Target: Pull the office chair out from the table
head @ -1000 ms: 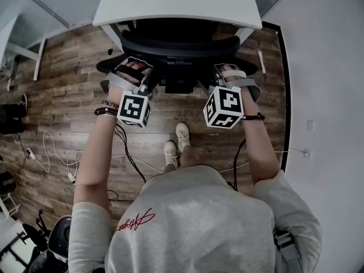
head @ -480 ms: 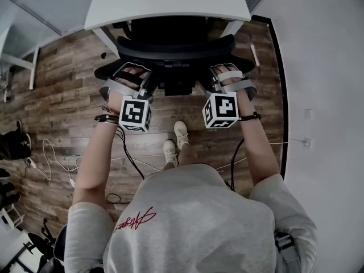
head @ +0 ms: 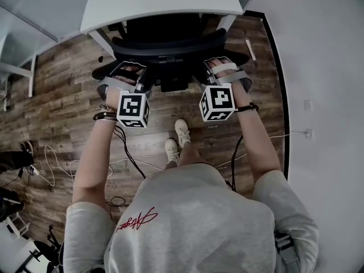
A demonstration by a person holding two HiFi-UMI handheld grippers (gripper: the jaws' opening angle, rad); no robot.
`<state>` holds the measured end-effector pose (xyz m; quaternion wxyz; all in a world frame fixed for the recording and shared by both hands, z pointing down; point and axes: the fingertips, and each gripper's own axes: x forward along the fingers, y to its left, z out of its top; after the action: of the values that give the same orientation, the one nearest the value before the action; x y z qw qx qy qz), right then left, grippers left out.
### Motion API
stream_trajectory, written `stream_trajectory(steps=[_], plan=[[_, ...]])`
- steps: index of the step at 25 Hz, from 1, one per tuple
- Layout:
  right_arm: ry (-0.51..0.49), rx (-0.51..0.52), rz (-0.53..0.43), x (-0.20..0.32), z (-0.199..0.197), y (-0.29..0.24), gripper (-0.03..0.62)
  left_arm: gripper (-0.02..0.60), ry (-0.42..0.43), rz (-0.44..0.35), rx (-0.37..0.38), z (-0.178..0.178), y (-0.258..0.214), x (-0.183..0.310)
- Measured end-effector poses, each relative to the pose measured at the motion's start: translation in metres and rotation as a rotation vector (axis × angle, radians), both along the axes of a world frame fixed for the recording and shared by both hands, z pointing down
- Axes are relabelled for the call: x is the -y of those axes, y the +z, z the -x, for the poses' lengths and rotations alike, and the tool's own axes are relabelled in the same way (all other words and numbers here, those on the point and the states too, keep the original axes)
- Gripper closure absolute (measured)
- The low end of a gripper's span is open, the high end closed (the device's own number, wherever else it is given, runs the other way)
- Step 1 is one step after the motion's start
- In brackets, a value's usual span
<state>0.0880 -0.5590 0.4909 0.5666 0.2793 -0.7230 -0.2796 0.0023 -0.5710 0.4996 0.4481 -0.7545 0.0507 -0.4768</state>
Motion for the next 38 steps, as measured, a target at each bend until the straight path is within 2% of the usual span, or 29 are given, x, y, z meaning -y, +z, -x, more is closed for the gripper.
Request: stream_trajectory(steps=[3,9,14,24,30,38], plan=[[-0.006,-0.009,-0.025,0.0,0.0,0.0,0.484,0.476,0.004,0.002,-0.001,0.0,0.0,-0.001],[-0.003,-0.009,-0.016,-0.002,0.001,0.0,0.484,0.476,0.007,-0.01,-0.003,0.001,0.0,-0.001],[0.005,-0.008,0.002,-0.003,0.001,-0.001,0.482,0.477,-0.006,0.041,0.004,0.002,0.002,-0.004],[0.003,-0.006,0.029,-0.02,-0.001,-0.003,0.482,0.477,-0.011,0.034,0.005,0.0,-0.002,-0.021],[-0.01,-0.014,0.029,-0.008,0.002,-0.009,0.485,0.477,-0.021,0.076,0.006,0.003,-0.006,-0.01],[-0.019,-0.008,0.014,-0.074,-0.005,0.003,0.484,0.479,-0.034,0.034,0.006,-0.003,0.005,-0.079]])
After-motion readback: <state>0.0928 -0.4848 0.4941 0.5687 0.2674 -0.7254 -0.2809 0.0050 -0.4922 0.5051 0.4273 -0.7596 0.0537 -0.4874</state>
